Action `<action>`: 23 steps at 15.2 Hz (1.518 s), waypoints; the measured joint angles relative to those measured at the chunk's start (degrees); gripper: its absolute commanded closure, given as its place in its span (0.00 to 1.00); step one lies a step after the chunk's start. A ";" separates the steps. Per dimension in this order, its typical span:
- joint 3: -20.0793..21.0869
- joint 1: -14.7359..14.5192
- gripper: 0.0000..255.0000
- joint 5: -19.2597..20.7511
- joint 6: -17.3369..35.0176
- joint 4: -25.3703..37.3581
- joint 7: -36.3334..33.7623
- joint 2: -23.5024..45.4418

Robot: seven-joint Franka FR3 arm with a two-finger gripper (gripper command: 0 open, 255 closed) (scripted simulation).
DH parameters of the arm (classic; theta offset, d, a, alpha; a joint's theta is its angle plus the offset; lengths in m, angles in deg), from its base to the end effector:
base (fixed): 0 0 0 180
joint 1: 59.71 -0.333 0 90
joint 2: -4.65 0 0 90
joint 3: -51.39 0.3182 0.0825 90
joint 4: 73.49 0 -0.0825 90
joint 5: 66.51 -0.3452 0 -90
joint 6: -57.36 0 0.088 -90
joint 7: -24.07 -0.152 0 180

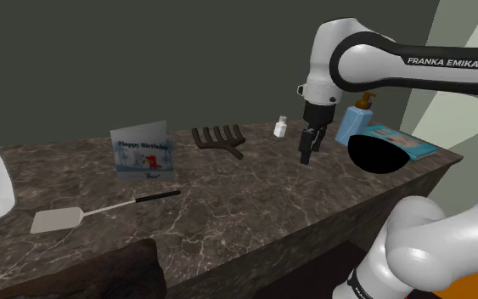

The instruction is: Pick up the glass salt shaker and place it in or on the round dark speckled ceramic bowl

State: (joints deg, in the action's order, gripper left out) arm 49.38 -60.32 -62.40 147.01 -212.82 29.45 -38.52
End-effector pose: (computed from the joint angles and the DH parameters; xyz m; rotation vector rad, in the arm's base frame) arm 0.2646 -0.0190 0.5055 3.0922 0.1299 -0.1801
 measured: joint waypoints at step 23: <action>-16.87 6.15 0.00 -1.39 9.75 33.75 15.86 38.06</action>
State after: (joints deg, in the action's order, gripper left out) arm 32.50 -54.17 -63.79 156.77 -179.07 45.31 -0.45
